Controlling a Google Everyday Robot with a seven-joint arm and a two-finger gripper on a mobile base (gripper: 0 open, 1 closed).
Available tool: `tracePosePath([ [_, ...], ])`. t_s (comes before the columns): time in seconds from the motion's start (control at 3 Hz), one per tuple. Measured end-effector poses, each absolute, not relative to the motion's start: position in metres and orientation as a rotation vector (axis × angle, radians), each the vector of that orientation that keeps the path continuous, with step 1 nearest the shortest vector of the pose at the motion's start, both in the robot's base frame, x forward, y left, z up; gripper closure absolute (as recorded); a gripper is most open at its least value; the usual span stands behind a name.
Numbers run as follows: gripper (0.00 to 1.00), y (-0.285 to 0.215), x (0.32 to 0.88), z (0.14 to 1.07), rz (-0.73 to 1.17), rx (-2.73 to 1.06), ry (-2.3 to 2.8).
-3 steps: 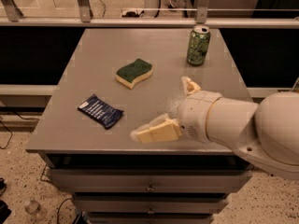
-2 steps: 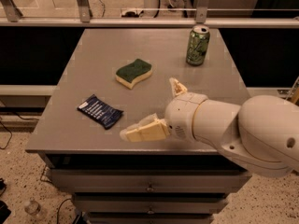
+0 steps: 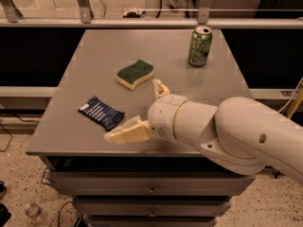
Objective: Pick rxbar blueberry
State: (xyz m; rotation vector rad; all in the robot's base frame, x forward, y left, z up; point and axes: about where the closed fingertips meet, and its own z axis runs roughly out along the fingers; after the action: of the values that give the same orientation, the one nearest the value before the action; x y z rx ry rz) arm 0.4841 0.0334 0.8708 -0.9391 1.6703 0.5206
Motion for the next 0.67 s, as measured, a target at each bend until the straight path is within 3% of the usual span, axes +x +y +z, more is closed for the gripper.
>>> tracePosePath([
  [0.67, 0.00, 0.074, 0.486, 0.854, 0.586, -0.986, 1.673],
])
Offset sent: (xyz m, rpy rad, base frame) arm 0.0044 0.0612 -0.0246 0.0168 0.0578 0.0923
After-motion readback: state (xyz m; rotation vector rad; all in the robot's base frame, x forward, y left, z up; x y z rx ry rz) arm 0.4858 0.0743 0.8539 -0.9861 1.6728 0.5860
